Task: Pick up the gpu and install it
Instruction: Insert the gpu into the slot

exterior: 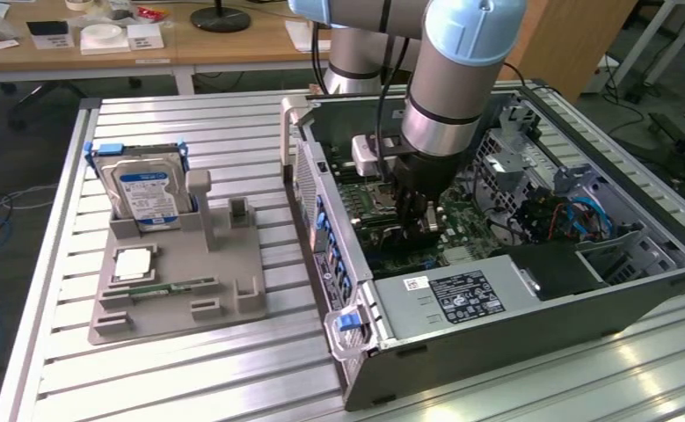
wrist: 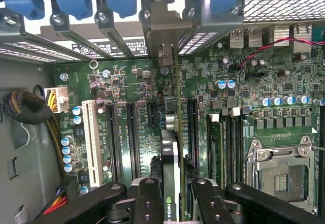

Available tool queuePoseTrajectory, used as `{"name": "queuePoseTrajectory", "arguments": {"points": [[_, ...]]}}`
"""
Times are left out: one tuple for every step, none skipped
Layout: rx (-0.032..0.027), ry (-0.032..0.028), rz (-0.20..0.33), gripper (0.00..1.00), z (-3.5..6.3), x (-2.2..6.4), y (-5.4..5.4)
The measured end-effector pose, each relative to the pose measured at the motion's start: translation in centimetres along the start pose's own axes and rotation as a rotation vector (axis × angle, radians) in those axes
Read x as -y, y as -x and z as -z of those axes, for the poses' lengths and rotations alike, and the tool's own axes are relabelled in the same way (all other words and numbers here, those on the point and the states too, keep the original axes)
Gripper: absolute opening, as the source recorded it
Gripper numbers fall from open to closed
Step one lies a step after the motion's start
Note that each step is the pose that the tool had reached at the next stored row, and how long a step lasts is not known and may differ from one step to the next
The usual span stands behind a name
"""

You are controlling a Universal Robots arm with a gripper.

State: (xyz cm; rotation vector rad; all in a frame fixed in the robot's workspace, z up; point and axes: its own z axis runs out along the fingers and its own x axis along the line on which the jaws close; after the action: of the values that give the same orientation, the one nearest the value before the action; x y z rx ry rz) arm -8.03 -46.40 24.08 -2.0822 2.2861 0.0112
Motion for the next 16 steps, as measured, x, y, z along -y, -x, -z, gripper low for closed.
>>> {"name": "queuePoseTrajectory", "arguments": {"points": [[0.0, 0.0, 0.0, 0.27, 0.0, 0.0, 0.0], [0.0001, 0.0, 0.0, 0.27, 0.0, 0.0, 0.0], [0.0, 0.0, 0.0, 0.27, 0.0, 0.0, 0.0], [0.0001, -0.0001, 0.0, 0.27, 0.0, 0.0, 0.0], [0.001, 0.0008, 0.0, 0.28, -0.02, -0.01, 0.01], [0.0021, -0.0003, -0.001, 0.28, -0.08, -0.03, 0.02], [0.0013, -0.0006, -0.001, 0.33, -0.06, -0.02, 0.01], [0.0005, -0.0002, 0.0, 0.4, -0.02, -0.02, 0.01], [0.0003, -0.0001, 0.0, 0.4, -0.01, 0.0, 0.0], [0.0002, -0.0001, 0.0, 0.4, -0.01, 0.0, 0.0], [0.0001, 0.0, 0.0, 0.45, 0.0, 0.0, 0.0], [0.0001, 0.0, 0.0, 0.45, 0.0, 0.0, 0.0], [0.0001, 0.0, 0.0, 0.52, 0.0, 0.0, 0.0], [0.0001, 0.0, 0.0, 0.52, 0.0, 0.0, 0.0], [0.0001, 0.0, 0.0, 0.52, 0.0, 0.0, 0.0], [-0.0001, 0.0001, 0.0, 0.52, 0.05, 0.0, 0.0]]}}
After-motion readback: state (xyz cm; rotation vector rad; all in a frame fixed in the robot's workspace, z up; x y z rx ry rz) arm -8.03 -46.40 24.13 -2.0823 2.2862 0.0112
